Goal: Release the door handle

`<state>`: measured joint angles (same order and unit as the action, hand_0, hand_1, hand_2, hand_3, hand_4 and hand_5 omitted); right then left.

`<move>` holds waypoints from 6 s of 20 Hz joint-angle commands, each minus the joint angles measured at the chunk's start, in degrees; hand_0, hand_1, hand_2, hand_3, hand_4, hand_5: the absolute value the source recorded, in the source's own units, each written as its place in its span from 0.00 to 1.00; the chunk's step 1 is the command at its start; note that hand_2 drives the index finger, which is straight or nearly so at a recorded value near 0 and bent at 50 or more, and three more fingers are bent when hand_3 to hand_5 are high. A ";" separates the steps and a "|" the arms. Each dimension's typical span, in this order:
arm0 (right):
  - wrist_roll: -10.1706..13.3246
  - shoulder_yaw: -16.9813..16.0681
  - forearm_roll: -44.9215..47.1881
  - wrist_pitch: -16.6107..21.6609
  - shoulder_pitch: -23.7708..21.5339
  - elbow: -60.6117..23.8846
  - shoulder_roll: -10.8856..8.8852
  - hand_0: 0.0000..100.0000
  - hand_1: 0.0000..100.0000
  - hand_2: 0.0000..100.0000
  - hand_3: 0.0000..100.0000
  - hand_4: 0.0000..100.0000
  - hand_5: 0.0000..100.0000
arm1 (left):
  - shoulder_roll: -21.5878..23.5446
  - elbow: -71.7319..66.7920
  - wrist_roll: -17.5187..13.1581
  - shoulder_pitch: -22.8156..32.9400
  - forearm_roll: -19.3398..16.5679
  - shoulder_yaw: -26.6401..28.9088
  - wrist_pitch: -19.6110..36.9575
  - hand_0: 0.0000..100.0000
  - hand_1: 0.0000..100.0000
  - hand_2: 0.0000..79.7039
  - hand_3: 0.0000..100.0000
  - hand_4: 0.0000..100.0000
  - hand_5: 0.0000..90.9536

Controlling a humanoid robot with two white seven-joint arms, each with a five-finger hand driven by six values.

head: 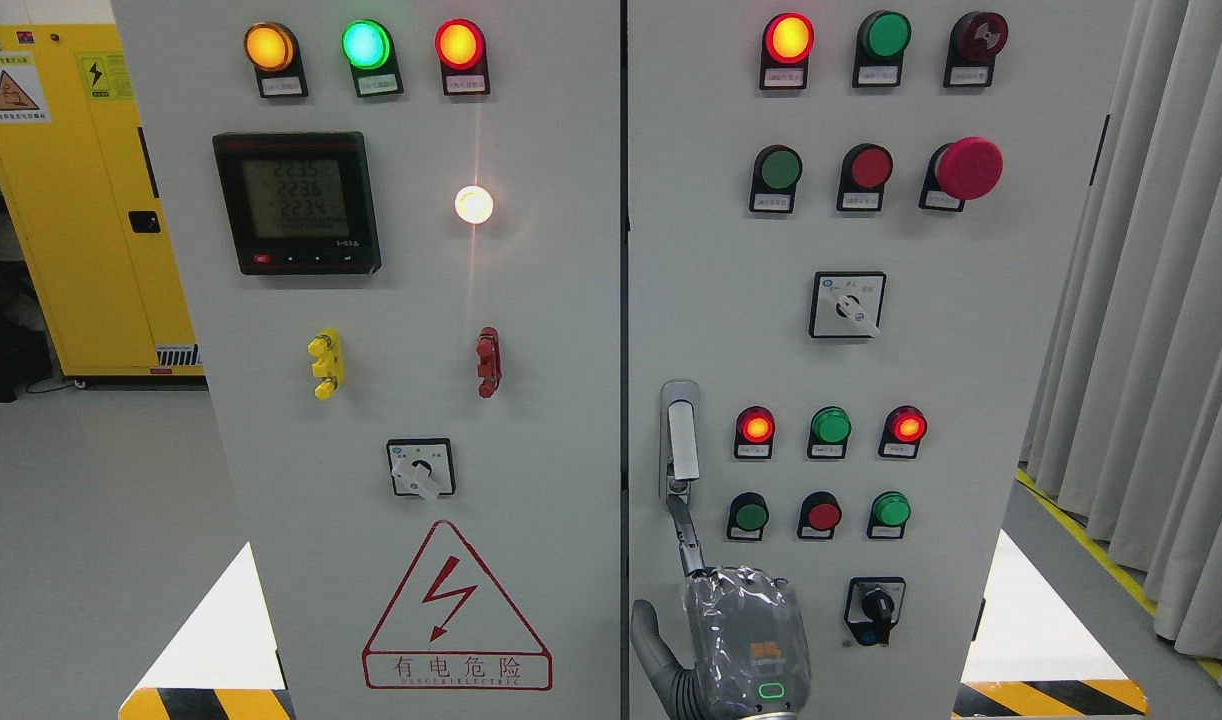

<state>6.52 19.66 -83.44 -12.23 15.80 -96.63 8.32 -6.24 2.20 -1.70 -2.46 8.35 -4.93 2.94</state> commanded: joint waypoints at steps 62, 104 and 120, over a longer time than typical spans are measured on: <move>-2.74 -4.28 -0.32 0.11 10.39 -2.51 -0.06 0.31 0.32 1.00 1.00 1.00 1.00 | 0.00 0.00 0.03 0.00 0.00 0.01 -0.04 0.12 0.56 0.00 0.00 0.00 0.00; -2.74 -5.24 0.12 -0.86 10.39 -2.95 0.12 0.56 0.33 1.00 1.00 1.00 1.00 | 0.00 0.00 0.03 0.00 0.00 0.01 -0.04 0.12 0.56 0.00 0.00 0.00 0.00; -2.74 -5.24 0.12 -1.04 10.30 -3.48 0.12 0.61 0.33 1.00 1.00 1.00 1.00 | 0.00 0.00 0.03 0.00 0.00 0.01 -0.04 0.12 0.56 0.00 0.00 0.00 0.00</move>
<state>3.77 14.43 -83.32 -13.25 26.18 -99.81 8.41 -6.24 2.20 -1.70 -2.46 8.35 -4.93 2.94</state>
